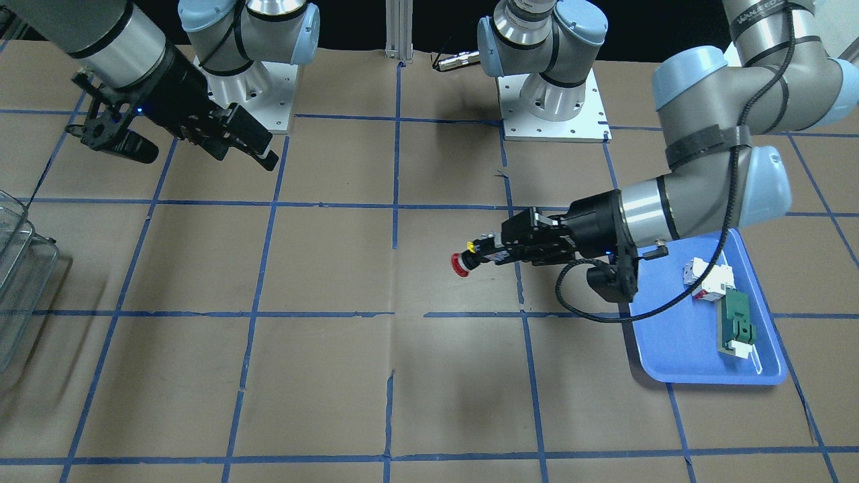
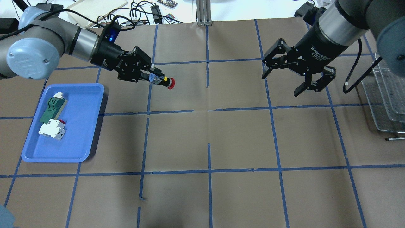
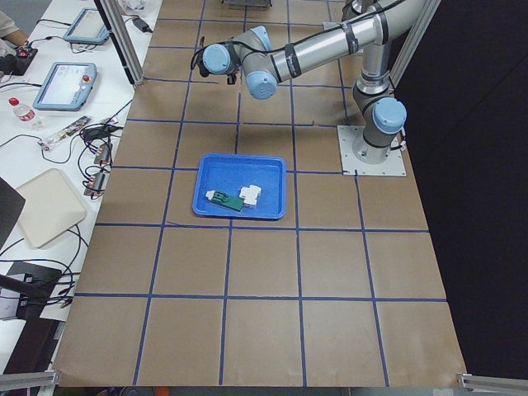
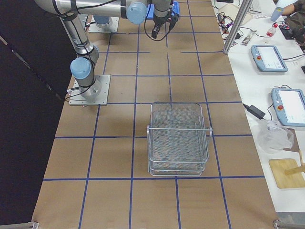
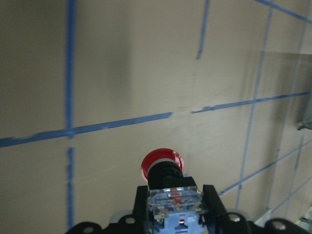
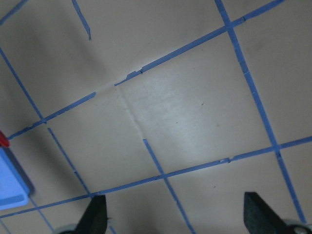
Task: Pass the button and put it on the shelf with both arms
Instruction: 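Lift the button with the left gripper while the right gripper opens and approaches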
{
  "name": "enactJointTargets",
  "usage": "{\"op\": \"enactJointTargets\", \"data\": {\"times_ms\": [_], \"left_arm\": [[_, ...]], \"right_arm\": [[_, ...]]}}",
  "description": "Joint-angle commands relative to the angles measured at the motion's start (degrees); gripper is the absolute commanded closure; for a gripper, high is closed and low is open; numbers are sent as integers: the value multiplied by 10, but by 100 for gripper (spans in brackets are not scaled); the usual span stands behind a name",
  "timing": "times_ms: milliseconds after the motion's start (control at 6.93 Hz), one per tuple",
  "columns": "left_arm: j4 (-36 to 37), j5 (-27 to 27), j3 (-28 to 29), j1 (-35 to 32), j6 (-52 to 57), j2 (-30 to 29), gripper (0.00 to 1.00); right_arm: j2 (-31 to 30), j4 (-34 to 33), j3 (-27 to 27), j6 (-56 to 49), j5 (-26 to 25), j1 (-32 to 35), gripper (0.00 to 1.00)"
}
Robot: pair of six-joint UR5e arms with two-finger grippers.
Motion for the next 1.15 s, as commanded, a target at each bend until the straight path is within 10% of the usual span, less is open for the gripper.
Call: {"op": "enactJointTargets", "data": {"times_ms": [0,1010], "left_arm": [[56,-105,-2,-69,-99,-7,100],[479,-106,-40,-170,-483,-24,100]], "right_arm": [[14,26,0,123,105,-35,0],[52,-133,1,438,188,-3,0]]}}
